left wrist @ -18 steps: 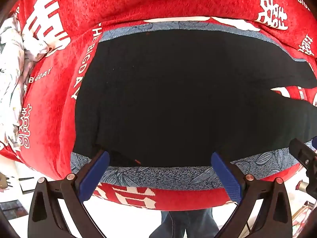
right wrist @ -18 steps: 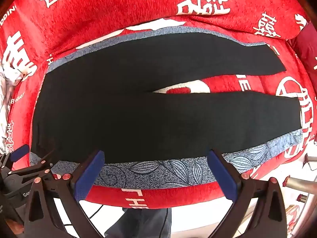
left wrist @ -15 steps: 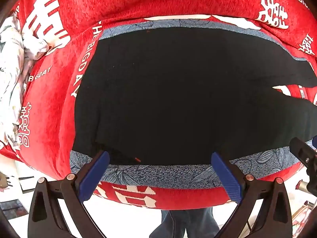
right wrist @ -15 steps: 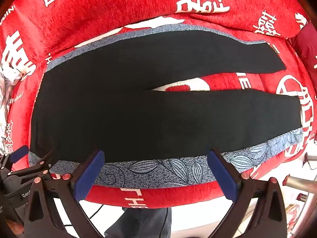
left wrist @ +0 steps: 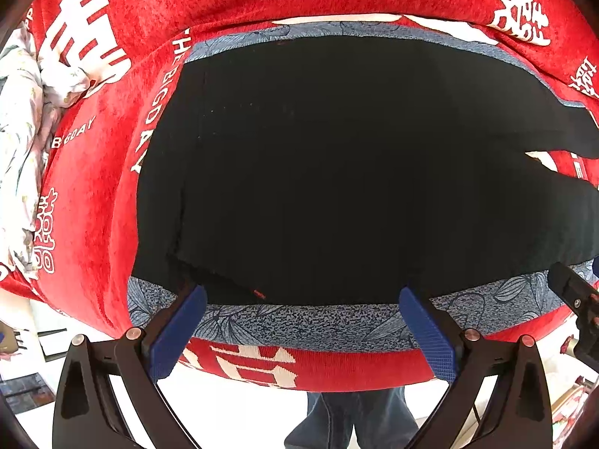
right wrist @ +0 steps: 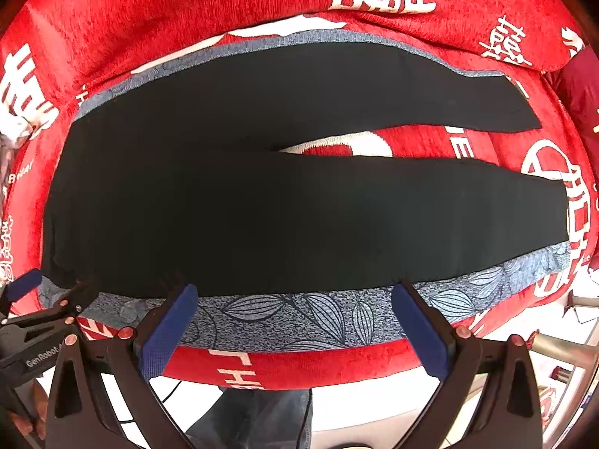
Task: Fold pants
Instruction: 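Position both grippers over the waistband of the black trousers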
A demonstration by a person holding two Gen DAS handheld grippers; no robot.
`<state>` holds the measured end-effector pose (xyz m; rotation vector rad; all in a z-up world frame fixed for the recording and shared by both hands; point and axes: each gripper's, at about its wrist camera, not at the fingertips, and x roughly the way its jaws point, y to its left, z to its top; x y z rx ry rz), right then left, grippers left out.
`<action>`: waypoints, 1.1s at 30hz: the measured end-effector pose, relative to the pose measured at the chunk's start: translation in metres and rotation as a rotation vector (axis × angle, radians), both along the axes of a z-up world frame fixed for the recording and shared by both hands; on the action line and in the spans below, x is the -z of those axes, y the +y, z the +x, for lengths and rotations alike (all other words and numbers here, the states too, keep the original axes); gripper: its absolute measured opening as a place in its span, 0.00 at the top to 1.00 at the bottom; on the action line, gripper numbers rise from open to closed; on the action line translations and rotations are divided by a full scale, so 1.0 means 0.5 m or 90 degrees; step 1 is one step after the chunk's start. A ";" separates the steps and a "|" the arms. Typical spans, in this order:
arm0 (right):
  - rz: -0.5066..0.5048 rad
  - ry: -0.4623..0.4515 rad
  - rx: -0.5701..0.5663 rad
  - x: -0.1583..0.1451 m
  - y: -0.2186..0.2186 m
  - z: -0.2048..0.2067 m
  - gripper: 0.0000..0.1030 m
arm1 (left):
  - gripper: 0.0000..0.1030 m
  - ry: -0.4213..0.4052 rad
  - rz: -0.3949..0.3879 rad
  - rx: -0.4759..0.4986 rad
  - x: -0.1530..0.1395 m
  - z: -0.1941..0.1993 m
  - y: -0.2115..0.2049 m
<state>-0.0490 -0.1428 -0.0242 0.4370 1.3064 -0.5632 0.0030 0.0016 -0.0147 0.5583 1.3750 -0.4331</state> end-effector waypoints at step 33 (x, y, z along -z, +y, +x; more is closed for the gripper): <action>0.081 0.057 -0.046 0.053 0.014 0.006 0.00 | 0.00 -0.004 0.022 -0.005 0.019 -0.014 0.000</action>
